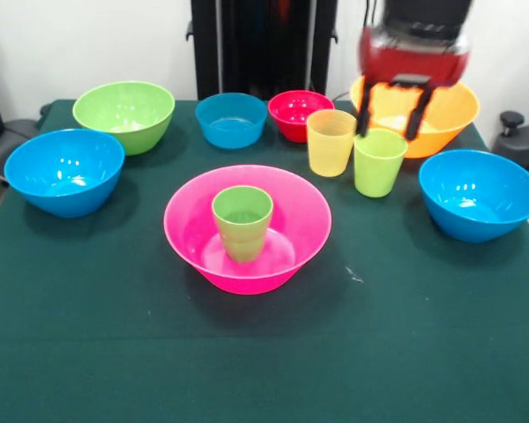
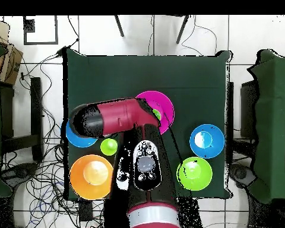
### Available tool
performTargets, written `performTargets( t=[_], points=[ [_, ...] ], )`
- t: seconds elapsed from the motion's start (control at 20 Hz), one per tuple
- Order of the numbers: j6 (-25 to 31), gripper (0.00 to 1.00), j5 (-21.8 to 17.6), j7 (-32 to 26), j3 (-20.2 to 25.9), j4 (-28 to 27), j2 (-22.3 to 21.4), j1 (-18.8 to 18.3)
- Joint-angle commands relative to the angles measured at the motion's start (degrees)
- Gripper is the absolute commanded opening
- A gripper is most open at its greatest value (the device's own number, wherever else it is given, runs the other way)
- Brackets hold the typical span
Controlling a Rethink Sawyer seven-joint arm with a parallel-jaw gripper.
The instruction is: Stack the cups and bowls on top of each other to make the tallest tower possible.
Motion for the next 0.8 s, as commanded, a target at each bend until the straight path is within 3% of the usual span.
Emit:
performTargets(
  t=[0.05,0.55,0.8],
  points=[
    [1.12,1.00,3.22,8.45,-2.50,13.51,-6.13,-1.40],
    [-10.39,1.00,0.49,7.72,-3.07,12.31,0.04,-3.46],
    [-13.80,1.00,1.38,8.88,-3.51,13.25,1.12,-2.67]
  ],
)
